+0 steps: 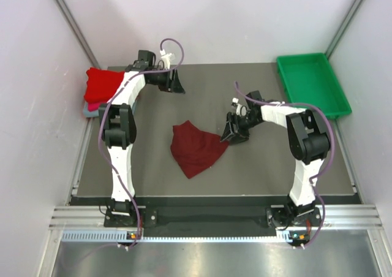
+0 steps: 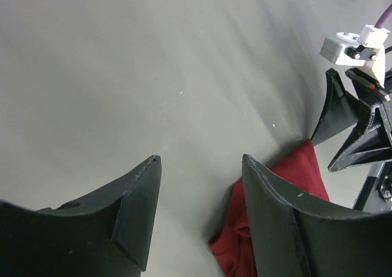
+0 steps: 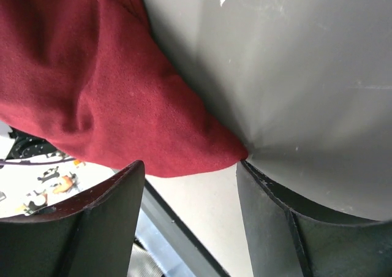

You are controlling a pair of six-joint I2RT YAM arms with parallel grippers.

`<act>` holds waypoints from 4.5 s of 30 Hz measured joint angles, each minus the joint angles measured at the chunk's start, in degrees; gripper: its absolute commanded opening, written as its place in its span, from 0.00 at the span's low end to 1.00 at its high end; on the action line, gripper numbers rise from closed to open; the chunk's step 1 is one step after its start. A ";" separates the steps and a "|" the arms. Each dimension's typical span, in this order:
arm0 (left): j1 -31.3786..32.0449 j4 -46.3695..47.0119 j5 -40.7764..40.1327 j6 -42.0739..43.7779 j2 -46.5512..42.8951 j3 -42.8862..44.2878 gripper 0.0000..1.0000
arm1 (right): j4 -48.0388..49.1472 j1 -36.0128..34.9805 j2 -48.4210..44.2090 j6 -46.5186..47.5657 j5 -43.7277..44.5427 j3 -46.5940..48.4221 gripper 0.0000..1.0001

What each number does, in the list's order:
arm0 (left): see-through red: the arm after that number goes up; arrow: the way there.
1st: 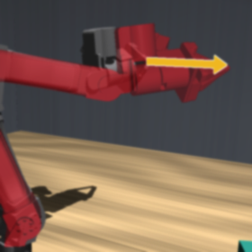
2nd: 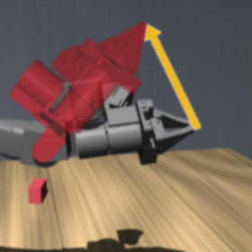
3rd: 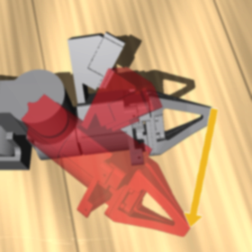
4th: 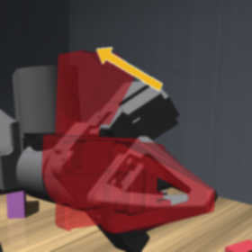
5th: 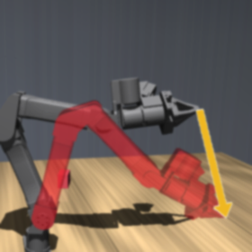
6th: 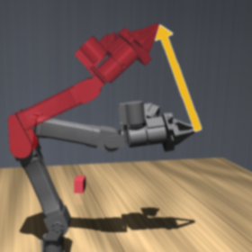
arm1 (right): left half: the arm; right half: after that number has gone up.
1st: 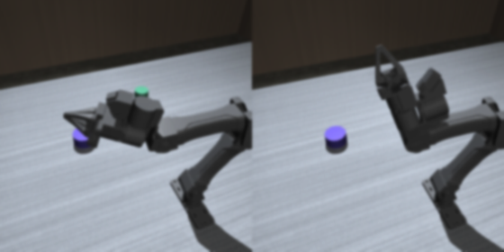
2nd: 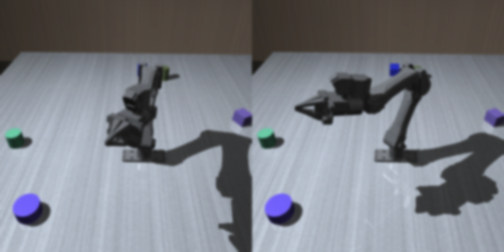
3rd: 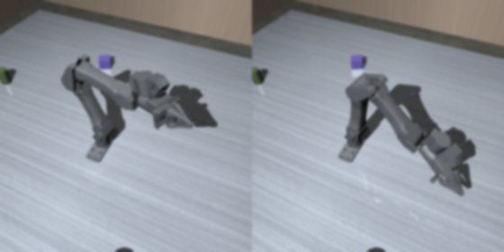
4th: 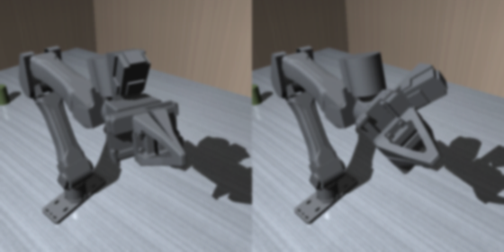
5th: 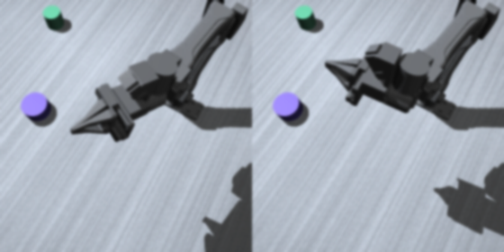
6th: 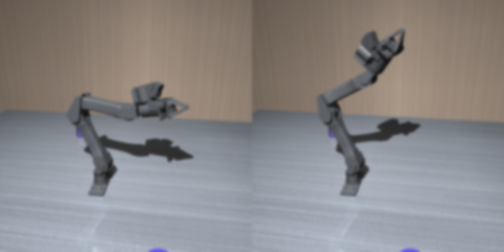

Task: Fold and stack the t-shirts
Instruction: Fold the tshirt

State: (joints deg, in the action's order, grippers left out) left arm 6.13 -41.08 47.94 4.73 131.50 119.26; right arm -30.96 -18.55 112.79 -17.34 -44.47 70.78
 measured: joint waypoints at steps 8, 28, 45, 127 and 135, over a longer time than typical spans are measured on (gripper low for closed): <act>0.02 1.57 1.27 -2.14 -0.11 -0.35 0.59 | 0.04 0.61 0.00 0.68 1.33 0.26 0.62; -0.22 2.64 1.73 -3.58 -1.29 -3.19 0.59 | 1.20 0.81 3.58 0.85 1.53 1.73 0.00; -0.85 9.07 2.12 -11.47 0.15 -1.14 0.60 | -2.89 10.69 15.04 8.98 7.17 40.98 0.00; 7.69 30.91 7.10 -23.21 -43.82 -28.30 0.00 | -5.55 15.65 -19.89 11.82 -4.57 28.26 0.00; 7.74 25.62 8.15 -27.65 -51.80 -51.25 0.00 | -11.34 14.21 -21.81 13.31 -6.21 8.26 0.00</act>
State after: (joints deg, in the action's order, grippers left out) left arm 13.87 -15.46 56.10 -22.92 79.70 68.01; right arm -42.30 -4.34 90.98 -4.03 -50.68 79.05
